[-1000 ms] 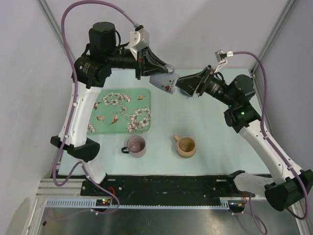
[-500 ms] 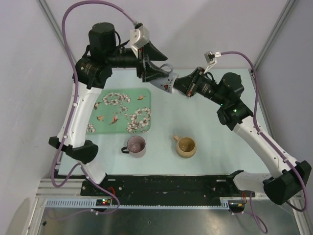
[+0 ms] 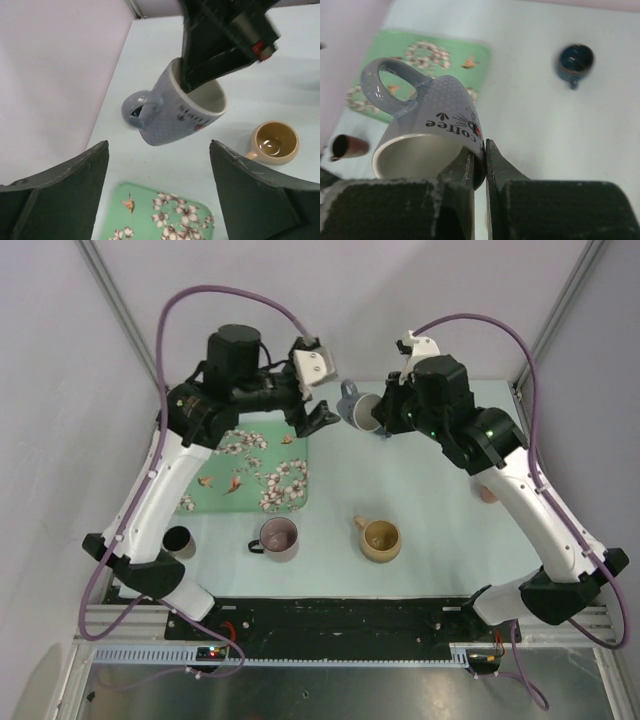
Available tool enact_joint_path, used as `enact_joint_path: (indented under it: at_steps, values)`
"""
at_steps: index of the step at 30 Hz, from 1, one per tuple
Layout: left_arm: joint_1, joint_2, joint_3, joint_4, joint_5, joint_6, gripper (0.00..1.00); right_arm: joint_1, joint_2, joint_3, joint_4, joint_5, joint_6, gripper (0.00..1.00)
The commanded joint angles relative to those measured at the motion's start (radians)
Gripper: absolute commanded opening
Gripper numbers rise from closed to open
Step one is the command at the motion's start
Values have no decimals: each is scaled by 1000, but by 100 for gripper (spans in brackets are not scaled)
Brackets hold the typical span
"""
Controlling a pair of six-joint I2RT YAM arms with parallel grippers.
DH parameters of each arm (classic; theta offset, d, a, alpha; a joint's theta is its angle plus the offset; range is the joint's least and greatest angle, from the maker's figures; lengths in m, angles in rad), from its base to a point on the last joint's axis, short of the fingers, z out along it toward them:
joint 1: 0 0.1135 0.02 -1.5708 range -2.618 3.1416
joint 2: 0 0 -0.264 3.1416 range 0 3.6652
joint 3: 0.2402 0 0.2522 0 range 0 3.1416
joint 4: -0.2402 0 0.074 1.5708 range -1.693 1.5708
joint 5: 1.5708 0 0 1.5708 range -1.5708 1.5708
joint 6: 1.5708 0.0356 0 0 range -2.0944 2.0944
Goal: Turn the mug right side up
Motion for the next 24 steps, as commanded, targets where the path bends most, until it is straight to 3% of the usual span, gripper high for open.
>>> enact_joint_path:
  at_steps: [1,6,11,21,24]
  values:
    - [-123,-29,18,-12,-355,-210,81,34,46,75,-152,257,25,0]
    - [-181,16,99,0,-548,-432,82,89,134,176,-214,333,39,0]
    - [-213,16,-37,51,-677,-555,86,99,154,203,-192,288,114,0]
    - [-229,-12,-178,138,-717,-566,84,108,163,216,-136,230,160,0]
    - [-226,1,-180,168,-762,-536,72,130,174,226,-134,223,157,0]
